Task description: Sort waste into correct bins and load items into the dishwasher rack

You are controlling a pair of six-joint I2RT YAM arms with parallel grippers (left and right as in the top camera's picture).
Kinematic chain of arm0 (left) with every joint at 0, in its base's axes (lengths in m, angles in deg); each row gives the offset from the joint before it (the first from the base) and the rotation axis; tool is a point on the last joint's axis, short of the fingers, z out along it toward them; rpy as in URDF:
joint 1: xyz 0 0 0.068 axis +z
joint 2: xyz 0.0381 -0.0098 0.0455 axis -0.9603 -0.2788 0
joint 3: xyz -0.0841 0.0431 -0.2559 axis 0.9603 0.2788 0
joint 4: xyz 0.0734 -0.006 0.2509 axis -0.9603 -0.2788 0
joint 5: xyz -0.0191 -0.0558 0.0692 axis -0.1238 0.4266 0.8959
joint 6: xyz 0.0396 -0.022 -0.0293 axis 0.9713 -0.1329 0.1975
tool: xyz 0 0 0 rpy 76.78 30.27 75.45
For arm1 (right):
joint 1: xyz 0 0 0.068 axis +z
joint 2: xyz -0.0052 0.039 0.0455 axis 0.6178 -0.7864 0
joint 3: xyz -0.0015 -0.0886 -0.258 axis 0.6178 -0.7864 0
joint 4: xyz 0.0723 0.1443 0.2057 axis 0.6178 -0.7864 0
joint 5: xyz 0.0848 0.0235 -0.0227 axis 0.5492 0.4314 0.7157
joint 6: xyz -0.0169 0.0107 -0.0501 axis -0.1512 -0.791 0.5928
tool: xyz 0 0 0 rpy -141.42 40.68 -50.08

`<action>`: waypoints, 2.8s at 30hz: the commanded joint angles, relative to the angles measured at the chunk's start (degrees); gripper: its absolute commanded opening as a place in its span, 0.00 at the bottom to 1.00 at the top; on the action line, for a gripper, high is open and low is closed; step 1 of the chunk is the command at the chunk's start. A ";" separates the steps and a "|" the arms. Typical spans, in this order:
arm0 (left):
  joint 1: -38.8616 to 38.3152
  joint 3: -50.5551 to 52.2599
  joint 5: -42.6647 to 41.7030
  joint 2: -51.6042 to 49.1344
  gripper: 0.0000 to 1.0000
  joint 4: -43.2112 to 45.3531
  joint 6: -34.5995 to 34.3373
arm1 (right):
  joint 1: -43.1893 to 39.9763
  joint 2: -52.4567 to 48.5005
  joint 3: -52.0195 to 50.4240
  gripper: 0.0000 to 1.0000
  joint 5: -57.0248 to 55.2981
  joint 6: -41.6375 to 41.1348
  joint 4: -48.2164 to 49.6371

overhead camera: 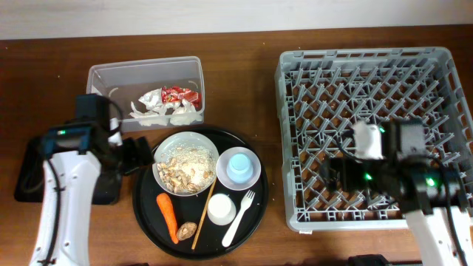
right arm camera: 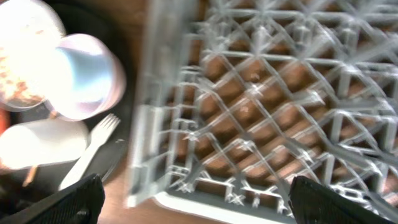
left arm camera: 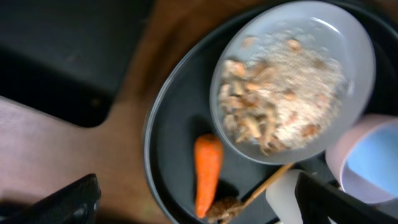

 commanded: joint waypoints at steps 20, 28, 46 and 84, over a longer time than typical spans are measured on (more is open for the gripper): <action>12.35 0.22 1.51 -0.15 0.99 -2.08 -0.57 | 39.89 -46.36 18.49 0.98 -15.45 -18.10 15.56; 12.35 0.22 1.51 -0.15 0.99 -1.64 -0.57 | 39.89 -48.33 18.12 0.76 -15.45 -18.12 16.26; 12.35 0.22 1.49 -0.15 0.99 -1.29 -0.59 | 11.06 -19.63 29.11 0.63 -23.69 -18.91 -3.80; 12.35 0.22 1.49 -0.15 0.99 -1.25 -0.59 | -46.01 -23.74 4.02 0.61 -17.33 -17.42 16.06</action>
